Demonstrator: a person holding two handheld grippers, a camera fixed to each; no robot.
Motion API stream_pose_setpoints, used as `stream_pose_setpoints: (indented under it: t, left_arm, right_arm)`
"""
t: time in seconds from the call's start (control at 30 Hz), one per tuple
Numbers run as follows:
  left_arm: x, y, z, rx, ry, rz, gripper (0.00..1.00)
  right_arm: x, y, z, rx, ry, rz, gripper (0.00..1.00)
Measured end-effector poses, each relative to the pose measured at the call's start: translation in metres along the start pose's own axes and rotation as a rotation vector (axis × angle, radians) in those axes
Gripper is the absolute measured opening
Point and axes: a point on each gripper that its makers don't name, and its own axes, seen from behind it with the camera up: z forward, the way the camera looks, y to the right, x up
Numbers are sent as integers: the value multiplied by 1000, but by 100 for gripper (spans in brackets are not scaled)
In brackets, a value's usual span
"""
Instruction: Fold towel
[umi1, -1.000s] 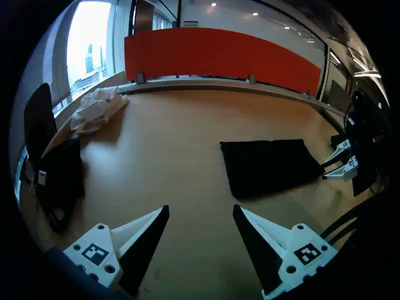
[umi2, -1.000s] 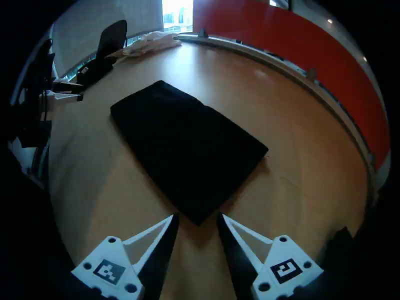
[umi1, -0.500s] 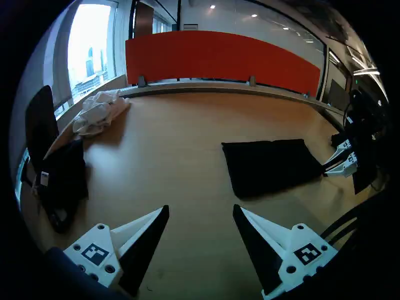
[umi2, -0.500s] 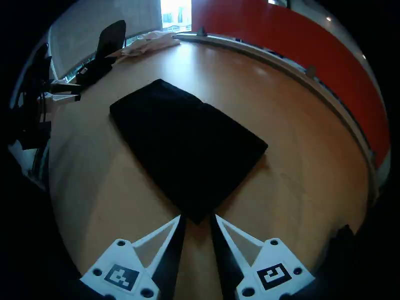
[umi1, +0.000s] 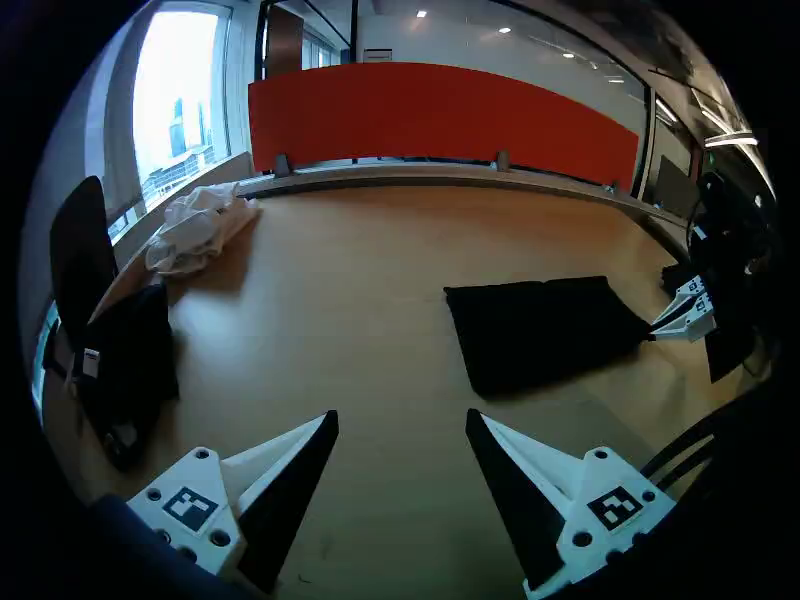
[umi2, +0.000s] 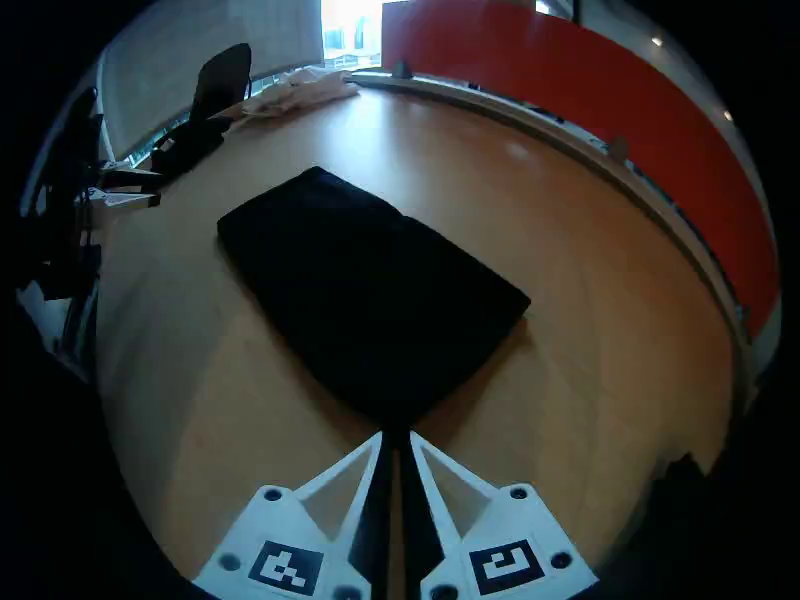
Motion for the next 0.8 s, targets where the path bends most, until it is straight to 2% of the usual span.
stream_pose_setpoints:
  t: [0.4, 0.8]
  left_arm:
    - [6, 0, -1, -5, 10, -3, 94]
    - [10, -1, -2, -8, 14, 2, 94]
  right_arm:
    - [29, 11, -23, -38, 77, 25, 4]
    - [36, 19, -49, -69, 111, 31, 4]
